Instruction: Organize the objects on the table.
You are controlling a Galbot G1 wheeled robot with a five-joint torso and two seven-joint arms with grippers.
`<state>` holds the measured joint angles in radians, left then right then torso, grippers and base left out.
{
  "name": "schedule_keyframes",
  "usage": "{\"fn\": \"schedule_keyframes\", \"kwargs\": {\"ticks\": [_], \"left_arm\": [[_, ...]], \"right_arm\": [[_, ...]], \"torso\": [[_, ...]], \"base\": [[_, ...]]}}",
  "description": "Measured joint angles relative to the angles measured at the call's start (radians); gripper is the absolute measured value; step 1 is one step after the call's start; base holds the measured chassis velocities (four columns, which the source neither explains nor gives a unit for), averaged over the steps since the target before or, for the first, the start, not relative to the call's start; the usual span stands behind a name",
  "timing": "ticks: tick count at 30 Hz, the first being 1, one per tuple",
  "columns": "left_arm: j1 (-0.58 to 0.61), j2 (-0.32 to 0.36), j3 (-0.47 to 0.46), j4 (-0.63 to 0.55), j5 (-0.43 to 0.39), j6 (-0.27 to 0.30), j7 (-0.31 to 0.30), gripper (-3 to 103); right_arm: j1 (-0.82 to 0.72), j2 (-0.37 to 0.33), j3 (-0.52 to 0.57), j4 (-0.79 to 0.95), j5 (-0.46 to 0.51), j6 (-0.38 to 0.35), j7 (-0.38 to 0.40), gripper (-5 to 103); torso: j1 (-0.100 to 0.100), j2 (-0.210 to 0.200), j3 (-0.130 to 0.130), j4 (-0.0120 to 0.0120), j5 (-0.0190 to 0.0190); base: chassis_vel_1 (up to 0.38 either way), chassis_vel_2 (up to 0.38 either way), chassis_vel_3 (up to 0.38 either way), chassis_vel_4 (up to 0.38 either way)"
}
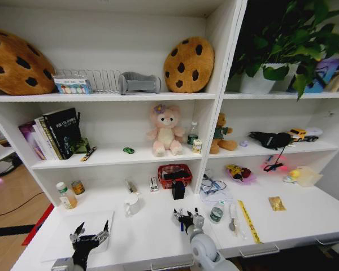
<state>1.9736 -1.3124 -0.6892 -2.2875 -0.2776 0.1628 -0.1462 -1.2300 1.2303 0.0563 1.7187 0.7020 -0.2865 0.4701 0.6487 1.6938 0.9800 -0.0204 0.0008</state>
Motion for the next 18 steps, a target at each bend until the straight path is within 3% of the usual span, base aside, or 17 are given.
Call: {"fn": "schedule_keyframes", "kwargs": {"ticks": [6,8,14,15,17,18], "left_arm": [[-0.004,-0.001,0.011,0.005,0.001,0.000,0.000,100],[-0.007,0.000,0.013,0.006,0.007,-0.002,0.000,100],[-0.010,0.001,0.016,0.006,0.009,-0.003,0.000,100],[-0.011,0.001,0.016,0.008,0.009,-0.003,0.000,100],[-0.012,0.001,0.016,0.010,0.009,-0.004,0.000,100],[-0.012,0.000,0.017,0.011,0.009,-0.005,0.000,100]], "right_arm": [[0.029,-0.011,-0.014,-0.013,0.026,-0.011,0.011,64],[0.039,-0.028,-0.031,-0.012,0.050,-0.022,0.020,47],[0.042,-0.041,-0.054,-0.009,0.063,-0.031,0.028,37],[0.044,-0.045,-0.062,-0.009,0.067,-0.034,0.030,26],[0.044,-0.046,-0.066,-0.010,0.067,-0.034,0.031,26],[0.045,-0.050,-0.069,-0.012,0.060,-0.034,0.029,15]], "torso": [[0.000,0.000,0.000,0.0001,0.0001],[0.000,0.000,0.000,0.0001,0.0000],[0.000,0.000,0.000,0.0000,0.0000],[0.000,0.000,0.000,0.0000,-0.0001],[0.000,0.000,0.000,0.0000,-0.0001],[0.000,0.000,0.000,0.0001,0.0001]], "base": [[0.000,0.000,0.000,0.000],[0.000,0.000,0.000,0.000],[0.000,0.000,0.000,0.000],[0.000,0.000,0.000,0.000],[0.000,0.000,0.000,0.000],[0.000,0.000,0.000,0.000]]}}
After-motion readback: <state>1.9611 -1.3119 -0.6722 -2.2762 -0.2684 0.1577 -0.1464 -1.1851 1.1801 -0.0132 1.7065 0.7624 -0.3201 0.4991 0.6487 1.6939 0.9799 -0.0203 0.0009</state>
